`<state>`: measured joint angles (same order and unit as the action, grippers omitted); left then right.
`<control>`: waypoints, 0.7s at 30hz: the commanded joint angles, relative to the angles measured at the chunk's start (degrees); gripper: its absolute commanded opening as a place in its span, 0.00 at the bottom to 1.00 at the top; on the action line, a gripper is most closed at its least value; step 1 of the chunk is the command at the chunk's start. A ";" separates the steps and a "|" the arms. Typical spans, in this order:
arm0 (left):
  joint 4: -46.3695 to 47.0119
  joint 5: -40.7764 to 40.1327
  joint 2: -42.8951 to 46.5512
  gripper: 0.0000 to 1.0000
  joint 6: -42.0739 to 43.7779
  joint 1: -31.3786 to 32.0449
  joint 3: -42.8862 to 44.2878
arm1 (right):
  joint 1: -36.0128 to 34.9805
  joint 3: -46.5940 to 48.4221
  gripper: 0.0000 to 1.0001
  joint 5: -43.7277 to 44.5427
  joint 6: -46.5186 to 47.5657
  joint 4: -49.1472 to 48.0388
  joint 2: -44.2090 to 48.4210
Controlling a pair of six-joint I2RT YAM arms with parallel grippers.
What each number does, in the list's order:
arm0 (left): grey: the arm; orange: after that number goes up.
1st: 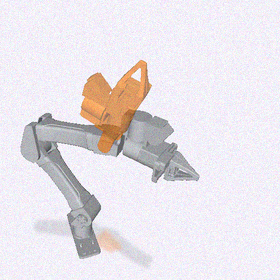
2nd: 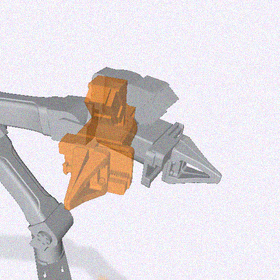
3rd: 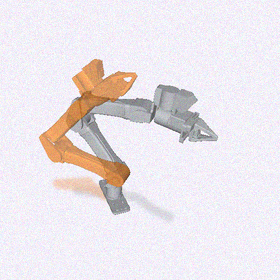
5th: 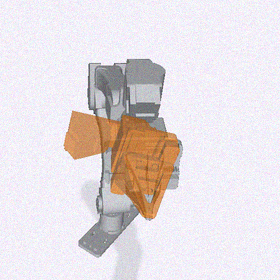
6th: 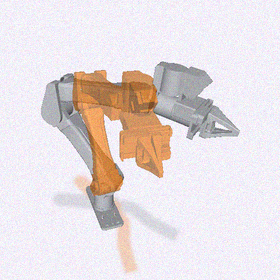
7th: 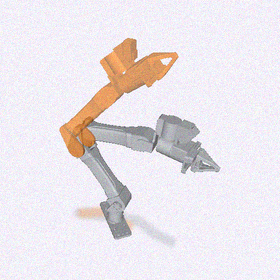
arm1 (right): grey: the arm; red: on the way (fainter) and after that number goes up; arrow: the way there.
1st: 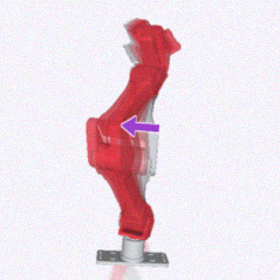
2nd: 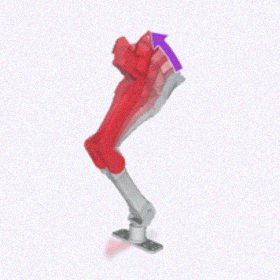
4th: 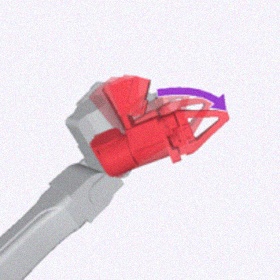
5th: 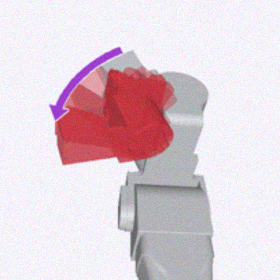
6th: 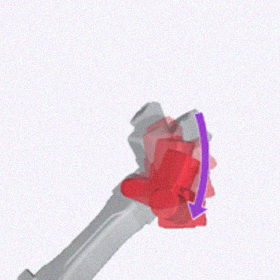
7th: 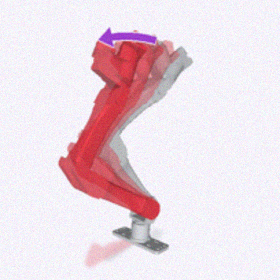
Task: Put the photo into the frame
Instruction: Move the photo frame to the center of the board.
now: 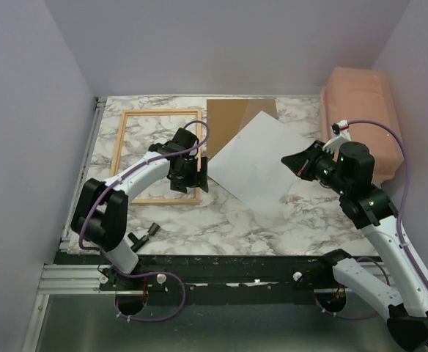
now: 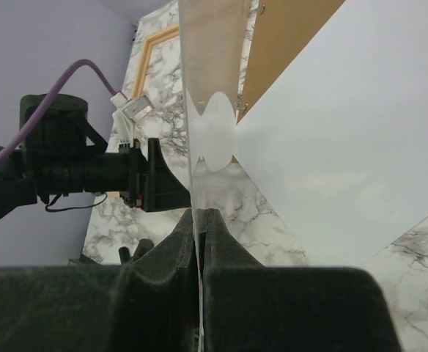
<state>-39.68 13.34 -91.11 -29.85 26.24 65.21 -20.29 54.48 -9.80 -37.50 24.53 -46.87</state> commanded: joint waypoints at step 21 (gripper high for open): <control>-0.93 -16.81 -16.09 0.08 0.90 5.31 6.23 | -0.10 4.06 0.01 1.78 2.45 2.19 -0.47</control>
<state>-40.51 -1.63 -106.52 -29.23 31.24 70.96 -20.29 56.12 -8.56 -35.94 26.89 -47.24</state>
